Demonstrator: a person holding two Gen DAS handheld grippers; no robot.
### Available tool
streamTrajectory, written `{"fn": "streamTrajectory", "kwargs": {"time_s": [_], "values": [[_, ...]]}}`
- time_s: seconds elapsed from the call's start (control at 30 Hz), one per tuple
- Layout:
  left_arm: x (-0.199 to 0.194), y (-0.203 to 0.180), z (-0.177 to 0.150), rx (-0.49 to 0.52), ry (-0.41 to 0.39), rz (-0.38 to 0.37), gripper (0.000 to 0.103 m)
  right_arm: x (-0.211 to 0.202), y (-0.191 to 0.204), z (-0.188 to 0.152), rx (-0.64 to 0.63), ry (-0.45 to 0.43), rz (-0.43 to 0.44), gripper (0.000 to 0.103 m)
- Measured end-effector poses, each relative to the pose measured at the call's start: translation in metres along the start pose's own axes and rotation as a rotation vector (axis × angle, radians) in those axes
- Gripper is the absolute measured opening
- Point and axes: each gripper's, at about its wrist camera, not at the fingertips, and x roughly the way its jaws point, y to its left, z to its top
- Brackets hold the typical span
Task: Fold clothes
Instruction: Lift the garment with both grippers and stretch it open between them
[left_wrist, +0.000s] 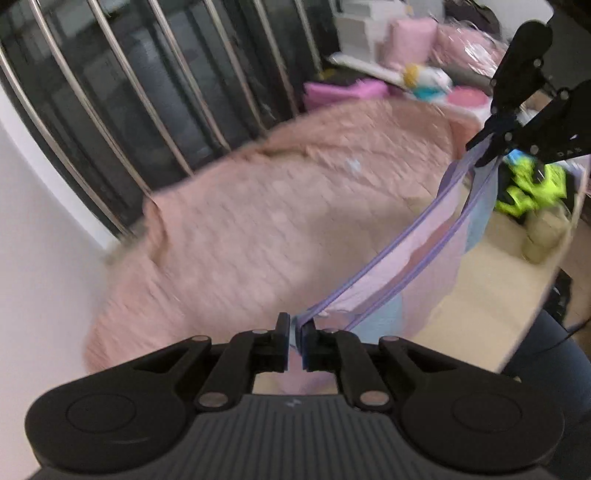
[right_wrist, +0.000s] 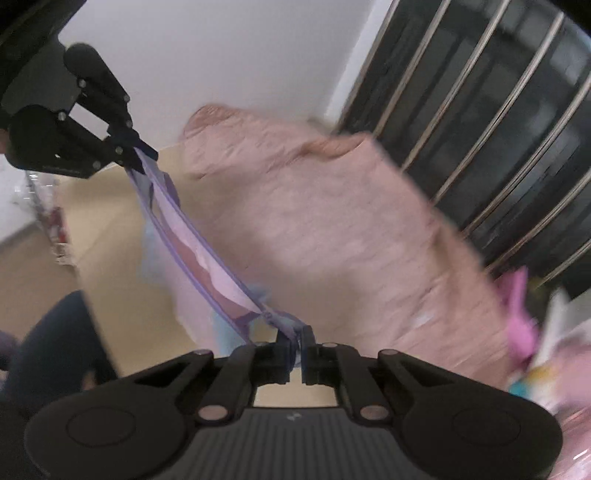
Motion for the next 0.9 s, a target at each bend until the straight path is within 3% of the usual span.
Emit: {"fn": "streamTrajectory", "kwargs": {"time_s": [0.27,0.43,0.53,0.67,0.9], "values": [[-0.048,0.082,0.121,-0.063,-0.136,0.144,0.007,-0.069,-0.069,0.096,-0.026,-0.096,-0.153,0.004],[-0.079,0.123,0.187,-0.063,-0.252,0.242,0.008,-0.114,-0.121,0.148,0.039,-0.211,-0.24,0.004],[-0.087,0.14,0.223,-0.027,-0.303,0.346,0.01,-0.132,-0.149,0.175,0.08,-0.277,-0.283,0.004],[-0.079,0.164,0.265,-0.024,-0.345,0.418,0.01,-0.126,-0.184,0.206,0.109,-0.318,-0.339,0.004],[-0.015,0.215,0.314,-0.031,-0.394,0.495,0.014,-0.048,-0.253,0.254,0.176,-0.37,-0.391,0.004]]}}
